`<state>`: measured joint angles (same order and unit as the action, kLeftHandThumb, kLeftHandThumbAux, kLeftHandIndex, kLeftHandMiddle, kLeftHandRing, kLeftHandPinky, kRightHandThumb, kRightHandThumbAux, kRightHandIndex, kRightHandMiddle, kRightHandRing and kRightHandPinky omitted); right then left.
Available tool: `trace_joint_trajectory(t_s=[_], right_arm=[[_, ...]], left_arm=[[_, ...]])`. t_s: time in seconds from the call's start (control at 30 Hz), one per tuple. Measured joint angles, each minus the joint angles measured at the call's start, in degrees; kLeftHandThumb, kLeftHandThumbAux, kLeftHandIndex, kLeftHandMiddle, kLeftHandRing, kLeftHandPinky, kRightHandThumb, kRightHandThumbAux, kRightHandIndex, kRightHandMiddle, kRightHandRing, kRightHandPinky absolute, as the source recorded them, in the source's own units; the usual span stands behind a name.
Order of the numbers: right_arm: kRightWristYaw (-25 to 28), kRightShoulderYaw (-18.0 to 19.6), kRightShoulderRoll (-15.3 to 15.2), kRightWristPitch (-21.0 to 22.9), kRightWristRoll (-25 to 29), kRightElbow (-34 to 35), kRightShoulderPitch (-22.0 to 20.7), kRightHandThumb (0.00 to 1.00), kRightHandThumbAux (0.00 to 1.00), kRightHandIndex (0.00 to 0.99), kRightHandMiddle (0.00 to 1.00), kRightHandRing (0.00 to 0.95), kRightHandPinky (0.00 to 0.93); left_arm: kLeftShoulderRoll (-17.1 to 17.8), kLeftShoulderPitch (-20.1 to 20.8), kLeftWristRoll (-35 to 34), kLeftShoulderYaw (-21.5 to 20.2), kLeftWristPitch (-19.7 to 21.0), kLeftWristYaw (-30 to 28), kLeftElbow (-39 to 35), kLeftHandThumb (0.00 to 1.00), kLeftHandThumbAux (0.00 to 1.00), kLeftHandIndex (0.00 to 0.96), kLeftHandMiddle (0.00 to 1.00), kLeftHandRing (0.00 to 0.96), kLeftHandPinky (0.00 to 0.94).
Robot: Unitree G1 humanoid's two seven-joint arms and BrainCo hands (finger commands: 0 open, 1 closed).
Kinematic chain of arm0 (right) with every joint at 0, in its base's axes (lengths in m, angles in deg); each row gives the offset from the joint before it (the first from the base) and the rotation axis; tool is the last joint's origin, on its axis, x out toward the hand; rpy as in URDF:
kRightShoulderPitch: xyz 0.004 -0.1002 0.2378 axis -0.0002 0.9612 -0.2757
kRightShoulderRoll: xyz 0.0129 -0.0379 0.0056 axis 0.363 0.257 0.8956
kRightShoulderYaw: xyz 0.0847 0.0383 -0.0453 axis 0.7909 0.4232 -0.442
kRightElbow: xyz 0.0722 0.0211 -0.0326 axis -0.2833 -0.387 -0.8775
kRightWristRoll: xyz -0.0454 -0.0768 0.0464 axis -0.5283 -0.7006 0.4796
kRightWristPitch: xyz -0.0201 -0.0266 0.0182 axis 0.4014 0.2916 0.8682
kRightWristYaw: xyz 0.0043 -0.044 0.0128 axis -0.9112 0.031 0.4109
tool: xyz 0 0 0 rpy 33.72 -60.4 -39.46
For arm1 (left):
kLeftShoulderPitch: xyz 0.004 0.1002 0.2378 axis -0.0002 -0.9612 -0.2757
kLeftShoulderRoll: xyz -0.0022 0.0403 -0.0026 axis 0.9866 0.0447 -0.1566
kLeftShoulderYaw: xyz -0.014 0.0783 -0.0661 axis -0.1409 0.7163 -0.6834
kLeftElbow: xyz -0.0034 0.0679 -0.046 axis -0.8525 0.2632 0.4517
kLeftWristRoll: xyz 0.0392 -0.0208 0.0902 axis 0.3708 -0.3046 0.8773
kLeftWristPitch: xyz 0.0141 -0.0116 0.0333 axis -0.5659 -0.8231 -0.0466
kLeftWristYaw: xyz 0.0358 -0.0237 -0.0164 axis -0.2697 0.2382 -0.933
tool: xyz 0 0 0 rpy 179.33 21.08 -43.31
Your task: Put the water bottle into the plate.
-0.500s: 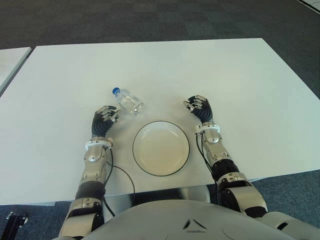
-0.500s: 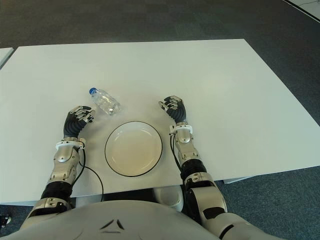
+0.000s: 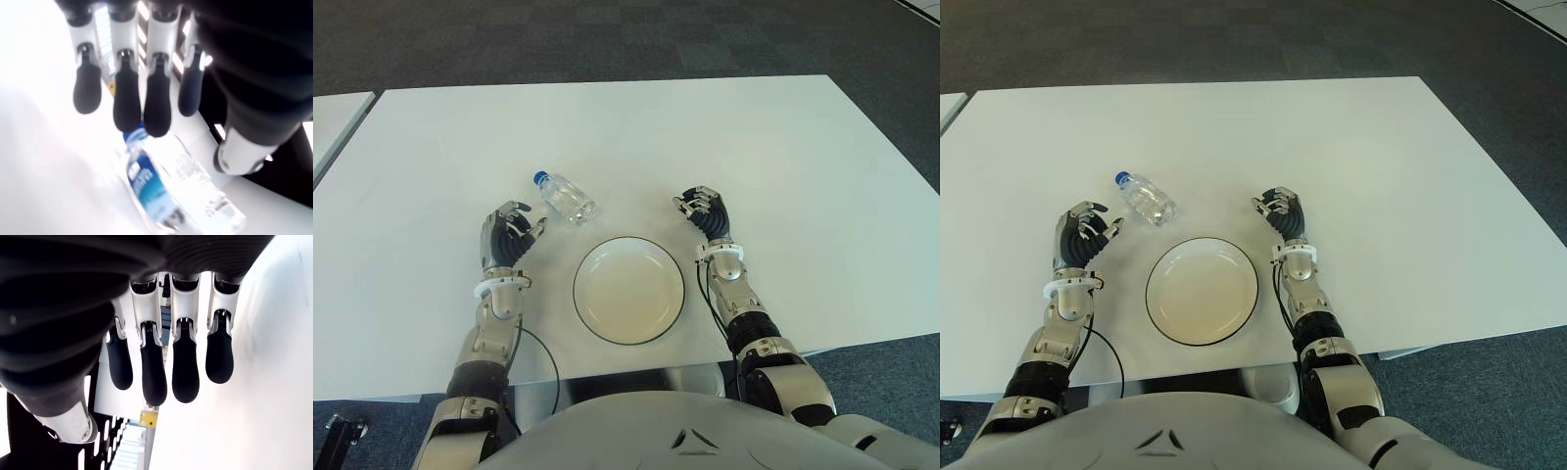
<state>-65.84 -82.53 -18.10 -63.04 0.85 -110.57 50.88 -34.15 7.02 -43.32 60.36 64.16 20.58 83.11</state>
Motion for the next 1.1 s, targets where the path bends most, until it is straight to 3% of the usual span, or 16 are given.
trace_joint_trajectory(t_s=[0.07, 0.23, 0.4, 0.53, 0.63, 0.77, 0.93, 1.1], right_arm=[[-0.1, -0.1, 0.1, 0.0, 0.0, 0.0, 0.0, 0.708, 0.729, 0.431, 0.547, 0.587, 0.626], [-0.2, -0.4, 0.2, 0.0, 0.0, 0.0, 0.0, 0.708, 0.728, 0.431, 0.562, 0.602, 0.64], [-0.4, -0.9, 0.4, -0.5, -0.2, -0.3, 0.0, 0.708, 0.728, 0.431, 0.567, 0.606, 0.636], [-0.7, -1.4, 0.7, -1.3, -0.6, -0.8, -0.1, 0.709, 0.728, 0.431, 0.57, 0.608, 0.625], [-0.9, -1.5, 0.8, -1.6, -0.9, -1.1, -0.1, 0.709, 0.728, 0.431, 0.573, 0.611, 0.626], [-1.0, -1.7, 1.0, -1.7, -0.9, -1.5, -0.2, 0.709, 0.728, 0.432, 0.578, 0.614, 0.632], [-1.0, -1.9, 1.3, -1.7, -0.9, -1.8, -0.3, 0.709, 0.727, 0.432, 0.588, 0.622, 0.638], [-1.0, -2.1, 1.8, -1.7, -1.0, -1.9, -0.5, 0.709, 0.727, 0.433, 0.599, 0.627, 0.617]], left_arm=[[0.7, 0.2, 4.7, 1.3, 3.1, 4.3, 0.1, 0.713, 0.713, 0.432, 0.64, 0.629, 0.615], [3.4, 1.9, 16.0, 5.4, 12.9, 14.5, 1.6, 0.821, 0.68, 0.408, 0.527, 0.582, 0.562], [6.4, 3.8, 20.6, 8.3, 18.3, 17.7, 2.1, 0.837, 0.673, 0.448, 0.457, 0.447, 0.448], [9.1, 4.5, 21.2, 9.8, 19.2, 17.3, 1.9, 0.761, 0.689, 0.429, 0.349, 0.317, 0.316], [11.6, 5.9, 21.4, 11.2, 19.2, 16.1, 3.0, 0.693, 0.555, 0.251, 0.237, 0.204, 0.194], [15.0, 9.2, 21.5, 12.8, 19.0, 14.8, 6.0, 0.675, 0.486, 0.135, 0.107, 0.08, 0.07], [16.9, 14.7, 21.7, 16.2, 19.1, 12.0, 11.1, 0.65, 0.397, 0.025, 0.018, 0.013, 0.011], [16.9, 20.1, 21.7, 19.9, 19.2, 8.3, 15.6, 0.609, 0.287, 0.004, 0.002, 0.002, 0.001]])
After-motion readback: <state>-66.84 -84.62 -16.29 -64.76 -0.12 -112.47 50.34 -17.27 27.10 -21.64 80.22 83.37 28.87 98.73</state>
